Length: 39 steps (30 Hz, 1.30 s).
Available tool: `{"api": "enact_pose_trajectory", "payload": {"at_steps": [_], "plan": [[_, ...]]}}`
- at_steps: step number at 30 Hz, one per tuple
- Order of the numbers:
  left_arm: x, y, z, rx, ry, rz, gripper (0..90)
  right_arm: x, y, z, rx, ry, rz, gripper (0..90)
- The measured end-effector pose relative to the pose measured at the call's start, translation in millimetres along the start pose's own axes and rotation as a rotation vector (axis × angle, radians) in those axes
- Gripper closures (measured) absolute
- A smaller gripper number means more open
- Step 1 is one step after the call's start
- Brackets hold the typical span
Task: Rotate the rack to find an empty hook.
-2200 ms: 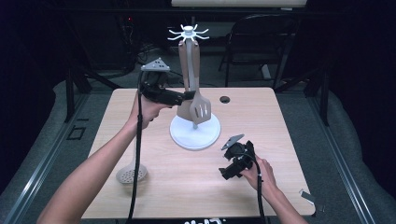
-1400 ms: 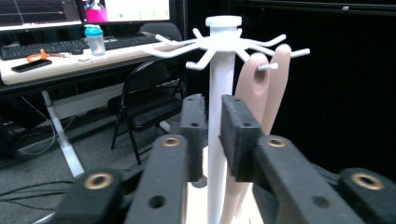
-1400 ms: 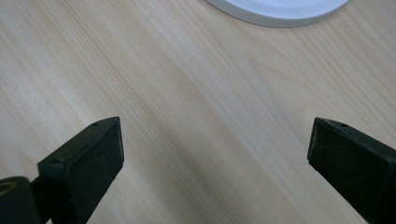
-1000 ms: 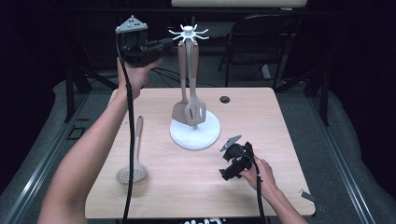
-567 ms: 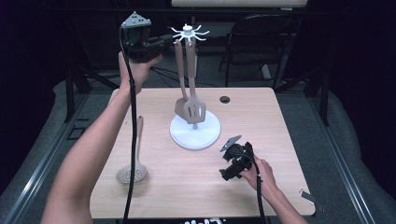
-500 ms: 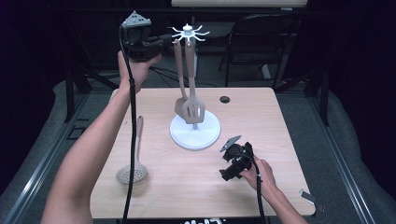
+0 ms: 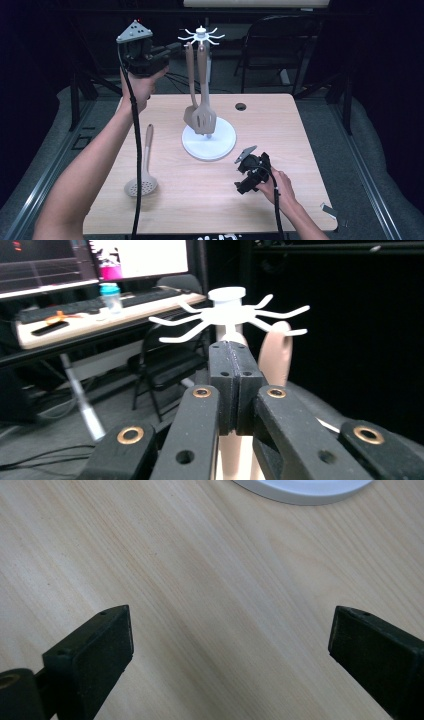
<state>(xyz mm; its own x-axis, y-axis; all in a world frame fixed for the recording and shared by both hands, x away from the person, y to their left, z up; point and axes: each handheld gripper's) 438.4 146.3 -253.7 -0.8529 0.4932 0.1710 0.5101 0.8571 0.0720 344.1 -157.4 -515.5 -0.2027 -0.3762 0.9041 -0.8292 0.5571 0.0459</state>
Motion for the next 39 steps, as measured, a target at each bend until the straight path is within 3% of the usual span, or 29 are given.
{"api": "enact_pose_trajectory", "payload": {"at_steps": [7, 10, 30, 32, 38, 39], "plan": [[-4.5, -9.3, -4.4, -0.031, 0.013, 0.032, 90.0, -0.4, 0.2, -0.4, 0.000, 0.008, 0.007, 3.8], [-10.4, -11.4, -4.4, -0.045, 0.023, 0.009, 90.0, -2.9, 0.6, 1.2, -0.019, -0.027, -0.004, 3.8], [-19.2, -3.3, -5.7, -0.042, 0.043, -0.039, 90.0, -2.6, 0.7, 1.2, -0.015, -0.018, -0.006, 4.0], [-19.6, -2.4, -6.0, -0.043, 0.048, -0.045, 89.9, -0.7, 0.1, 0.1, 0.001, 0.011, -0.001, 4.0], [-22.7, 1.2, -6.8, -0.039, 0.053, -0.061, 90.0, -0.8, 0.1, 0.2, 0.001, 0.012, -0.002, 4.0], [-23.2, 2.0, -7.0, -0.039, 0.056, -0.066, 90.0, -2.6, 0.9, 1.1, -0.012, -0.014, -0.005, 4.0]]}}
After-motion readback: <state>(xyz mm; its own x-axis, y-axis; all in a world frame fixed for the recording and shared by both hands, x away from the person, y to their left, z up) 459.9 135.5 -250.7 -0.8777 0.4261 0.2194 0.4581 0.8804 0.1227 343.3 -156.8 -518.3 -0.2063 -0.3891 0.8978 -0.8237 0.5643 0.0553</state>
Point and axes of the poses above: each handheld gripper's, and its own axes: x roughly backward along the jaws, z roughly out of its underside, y roughly to its left, and after that the axes turned 14 degrees about -z, right-handed
